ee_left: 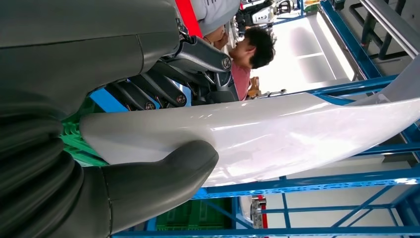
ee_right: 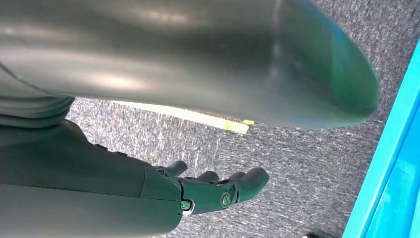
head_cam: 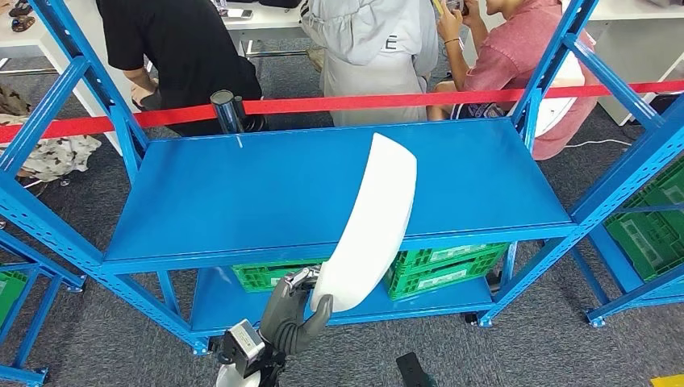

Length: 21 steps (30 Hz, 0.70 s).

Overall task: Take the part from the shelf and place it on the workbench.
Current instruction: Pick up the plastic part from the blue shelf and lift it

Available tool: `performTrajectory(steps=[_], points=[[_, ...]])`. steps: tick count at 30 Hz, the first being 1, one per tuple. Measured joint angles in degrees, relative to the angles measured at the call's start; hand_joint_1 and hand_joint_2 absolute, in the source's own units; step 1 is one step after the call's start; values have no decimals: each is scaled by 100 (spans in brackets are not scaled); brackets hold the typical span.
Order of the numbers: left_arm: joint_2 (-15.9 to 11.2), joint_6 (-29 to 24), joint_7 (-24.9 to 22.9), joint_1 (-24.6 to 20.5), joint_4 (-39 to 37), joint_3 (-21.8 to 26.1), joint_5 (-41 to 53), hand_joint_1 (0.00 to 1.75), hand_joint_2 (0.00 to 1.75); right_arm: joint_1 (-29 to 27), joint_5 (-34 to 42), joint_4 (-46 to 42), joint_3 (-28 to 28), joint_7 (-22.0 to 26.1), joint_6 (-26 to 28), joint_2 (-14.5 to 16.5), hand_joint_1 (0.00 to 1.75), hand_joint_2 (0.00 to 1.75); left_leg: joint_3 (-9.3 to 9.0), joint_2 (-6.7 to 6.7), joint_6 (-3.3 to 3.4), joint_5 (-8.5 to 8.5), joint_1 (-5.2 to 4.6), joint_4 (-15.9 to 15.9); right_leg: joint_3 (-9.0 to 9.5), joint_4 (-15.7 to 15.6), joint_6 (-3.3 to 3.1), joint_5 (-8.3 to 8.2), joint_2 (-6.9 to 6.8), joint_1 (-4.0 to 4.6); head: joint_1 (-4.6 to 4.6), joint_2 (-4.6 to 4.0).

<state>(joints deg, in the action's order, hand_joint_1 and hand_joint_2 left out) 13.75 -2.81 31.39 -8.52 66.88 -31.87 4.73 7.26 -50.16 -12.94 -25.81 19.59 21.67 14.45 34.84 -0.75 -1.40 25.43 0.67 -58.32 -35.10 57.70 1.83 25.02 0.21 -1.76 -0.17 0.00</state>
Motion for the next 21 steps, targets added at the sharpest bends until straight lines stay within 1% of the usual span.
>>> performTrajectory(steps=[2, 3, 4, 5, 6, 8, 9, 10, 11, 12, 13, 14, 15, 17, 19, 20, 21], points=[[-4, -16, 0, 19, 30, 0, 47, 175, 175, 11, 0, 0, 0, 41, 66, 18, 0, 0, 11, 1, 76, 29, -22, 2, 27, -40, 47, -12, -7, -30, -15, 0], [-3, -33, 0, 34, 63, 0, 67, 175, 175, 19, 15, -1, 0, 74, 103, 32, 0, 0, -26, 1, 124, 8, -7, 62, 46, -53, 73, -16, -10, -39, -24, 0], [-1, -47, 0, 47, 98, 1, 84, 175, 175, 31, 31, -1, 0, 106, 127, 41, 0, 0, -85, 4, 151, -30, 4, 139, 52, -26, 81, 8, -9, -32, -23, 0], [3, -61, 0, 54, 128, 2, 96, 175, 175, 47, 44, -1, 0, 127, 136, 48, 0, 0, -147, 11, 178, -77, 18, 220, 15, 92, 83, 94, -7, -24, -15, 0], [5, -71, 0, 60, 150, 4, 107, 175, 175, 62, 56, -1, 0, 134, 130, 52, 0, 0, -201, 20, 194, -120, 33, 285, -88, 348, 77, 251, -5, -14, 2, 0], [3, -78, 0, 72, 162, 8, 127, 175, 175, 81, 84, -1, 0, 130, 81, 51, 0, 0, -216, 36, 211, -135, 20, 300, -445, 1120, 69, 661, -1, -4, 32, 0], [2, -78, -1, 82, 163, 8, 138, 175, 175, 82, 106, -1, -1, 126, 56, 51, 0, 0, -205, 35, 207, -129, 18, 287, -602, 1447, 72, 791, -2, -2, 43, 0], [1, -78, -1, 95, 164, 9, 149, 175, 175, 80, 126, -1, -2, 123, 37, 48, 0, 0, -193, 32, 197, -120, 17, 268, -666, 1586, 77, 814, -3, -6, 52, 0], [1, -78, -2, 106, 166, 10, 159, 175, 175, 81, 146, 0, -5, 121, 27, 43, 0, 0, -182, 27, 178, -107, 21, 241, -604, 1482, 81, 724, -5, -13, 60, 0], [1, -78, -2, 113, 169, 10, 168, 175, 175, 86, 161, -1, -8, 120, 22, 37, 0, 0, -172, 21, 148, -87, 32, 201, -417, 1148, 86, 555, -8, -25, 69, 0], [0, -78, -2, 118, 176, 11, 172, 175, 175, 95, 169, -1, -10, 119, 20, 31, 0, 0, -157, 18, 106, -58, 41, 144, -195, 750, 86, 399, -13, -34, 77, 0], [0, -78, -3, 120, 187, 12, 173, 175, 175, 103, 174, -1, -11, 120, 17, 31, 0, 0, -135, 14, 54, -17, 36, 78, -11, 409, 74, 284, -9, -34, 91, 0], [0, -78, -3, 121, 202, 13, 174, 175, 175, 109, 180, -1, -11, 122, 9, 33, 0, 0, -116, 12, 6, 23, 28, 28, 97, 212, 43, 234, -5, -30, 92, 0], [-1, -78, -4, 123, 231, 16, 179, 175, 175, 114, 215, -2, -17, 140, -40, 42, 0, 0, -108, 7, -71, 71, 11, 6, 108, 175, -55, 243, 8, -5, 72, 0], [-2, -78, -4, 125, 250, 17, 183, 175, 175, 115, 278, -2, -38, 163, -123, 43, 0, 0, -110, 12, -125, 100, 30, -12, 101, 188, -153, 233, 3, -6, 32, 0], [-2, -78, -4, 126, 258, 17, 183, 175, 175, 116, 303, -2, -51, 169, -164, 43, 0, 0, -66, 23, -149, 181, 37, -126, 100, 185, -192, 225, -1, -11, 14, 0], [-3, -78, -4, 127, 266, 17, 183, 175, 175, 115, 320, -2, -62, 169, -200, 44, 0, 0, 34, 33, -170, 332, 41, -364, 100, 182, -223, 219, -7, -15, -10, 0]])
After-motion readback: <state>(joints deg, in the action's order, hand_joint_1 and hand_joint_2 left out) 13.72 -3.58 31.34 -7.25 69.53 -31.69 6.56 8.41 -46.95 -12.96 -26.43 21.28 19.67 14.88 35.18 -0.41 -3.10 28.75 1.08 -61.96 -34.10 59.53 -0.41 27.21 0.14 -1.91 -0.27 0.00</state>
